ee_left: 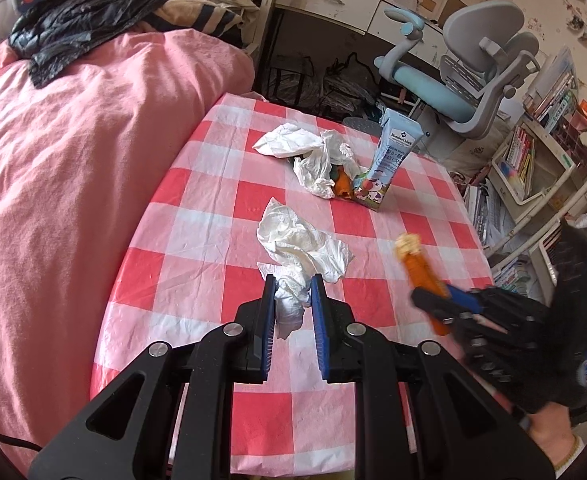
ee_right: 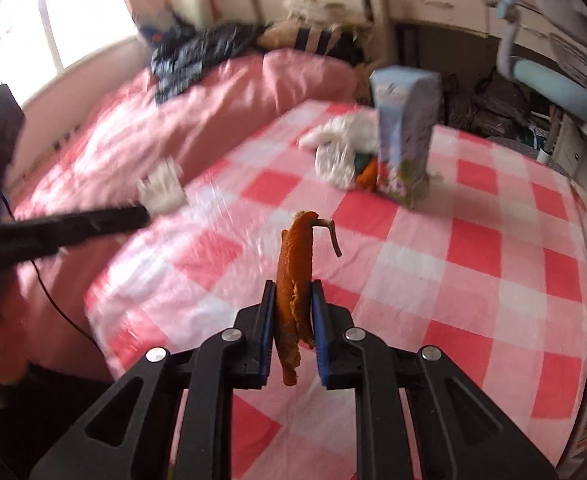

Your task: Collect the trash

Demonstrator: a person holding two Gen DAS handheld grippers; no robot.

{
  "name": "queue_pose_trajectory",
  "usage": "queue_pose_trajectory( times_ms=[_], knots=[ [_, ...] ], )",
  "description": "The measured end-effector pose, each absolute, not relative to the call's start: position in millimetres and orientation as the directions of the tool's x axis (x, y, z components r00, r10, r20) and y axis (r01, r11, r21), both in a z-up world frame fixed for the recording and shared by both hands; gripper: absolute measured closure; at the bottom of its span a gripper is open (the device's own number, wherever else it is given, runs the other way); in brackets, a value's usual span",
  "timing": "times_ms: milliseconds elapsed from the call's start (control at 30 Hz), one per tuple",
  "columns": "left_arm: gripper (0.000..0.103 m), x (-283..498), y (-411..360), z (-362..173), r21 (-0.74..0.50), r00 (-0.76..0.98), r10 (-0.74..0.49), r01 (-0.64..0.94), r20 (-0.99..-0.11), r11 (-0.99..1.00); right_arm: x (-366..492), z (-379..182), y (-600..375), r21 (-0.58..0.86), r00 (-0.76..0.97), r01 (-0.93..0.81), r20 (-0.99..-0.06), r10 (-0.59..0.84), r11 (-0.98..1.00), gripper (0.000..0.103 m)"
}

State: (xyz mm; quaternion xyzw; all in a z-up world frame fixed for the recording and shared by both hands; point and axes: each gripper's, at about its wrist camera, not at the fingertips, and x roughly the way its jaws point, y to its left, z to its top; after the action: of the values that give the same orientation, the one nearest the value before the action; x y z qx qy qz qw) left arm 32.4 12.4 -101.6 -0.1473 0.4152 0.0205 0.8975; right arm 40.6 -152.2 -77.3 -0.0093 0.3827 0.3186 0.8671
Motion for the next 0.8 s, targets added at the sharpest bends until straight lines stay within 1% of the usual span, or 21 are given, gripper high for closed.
queue_pose_trajectory(
  times_ms=[100,233,800],
  knots=[
    [0.088,32,2,-100,-0.199,0.670,-0.049,-0.149,-0.741,0.968,43,-64,-168,0.315,0.545,-0.526,-0.588,0.598,0.790,0.085],
    [0.088,29,-5,-99,-0.161,0.684,-0.014,-0.151,-0.730,0.975,45,-55,-170,0.354,0.569,-0.524,-0.531,0.628,0.775,0.085],
    [0.088,31,-11,-96,-0.108,0.720,0.047,-0.169,-0.693,0.980,40,-58,-184,0.319,0.569,-0.549,-0.534,0.626,0.772,0.084]
  ],
)
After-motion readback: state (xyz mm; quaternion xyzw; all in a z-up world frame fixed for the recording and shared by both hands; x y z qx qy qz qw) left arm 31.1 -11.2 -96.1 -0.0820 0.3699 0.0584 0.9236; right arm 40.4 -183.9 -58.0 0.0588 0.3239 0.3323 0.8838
